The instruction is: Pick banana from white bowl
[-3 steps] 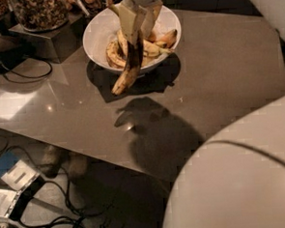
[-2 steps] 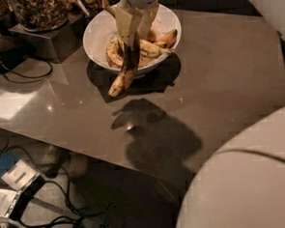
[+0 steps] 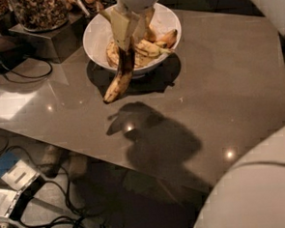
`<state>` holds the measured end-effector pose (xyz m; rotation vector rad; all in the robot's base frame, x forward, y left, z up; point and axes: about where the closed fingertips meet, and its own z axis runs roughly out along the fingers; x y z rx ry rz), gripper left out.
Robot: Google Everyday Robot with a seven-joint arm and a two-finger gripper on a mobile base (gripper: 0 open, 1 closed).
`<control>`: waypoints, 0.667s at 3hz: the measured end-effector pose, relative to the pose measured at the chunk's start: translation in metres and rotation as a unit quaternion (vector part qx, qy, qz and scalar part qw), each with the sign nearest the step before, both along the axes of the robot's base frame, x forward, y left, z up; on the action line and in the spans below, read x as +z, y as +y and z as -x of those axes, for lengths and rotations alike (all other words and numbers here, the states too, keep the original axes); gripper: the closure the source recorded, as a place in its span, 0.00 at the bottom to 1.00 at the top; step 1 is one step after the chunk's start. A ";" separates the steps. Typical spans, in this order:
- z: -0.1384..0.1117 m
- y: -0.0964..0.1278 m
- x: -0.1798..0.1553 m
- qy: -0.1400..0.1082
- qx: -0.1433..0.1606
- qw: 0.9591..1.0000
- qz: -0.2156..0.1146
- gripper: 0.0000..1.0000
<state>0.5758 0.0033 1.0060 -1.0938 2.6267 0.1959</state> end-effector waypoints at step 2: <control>0.024 0.015 0.001 -0.003 0.018 1.000 -0.017 1.00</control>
Offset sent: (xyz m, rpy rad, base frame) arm -0.0592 0.0289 -0.0020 0.0293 0.0442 0.0997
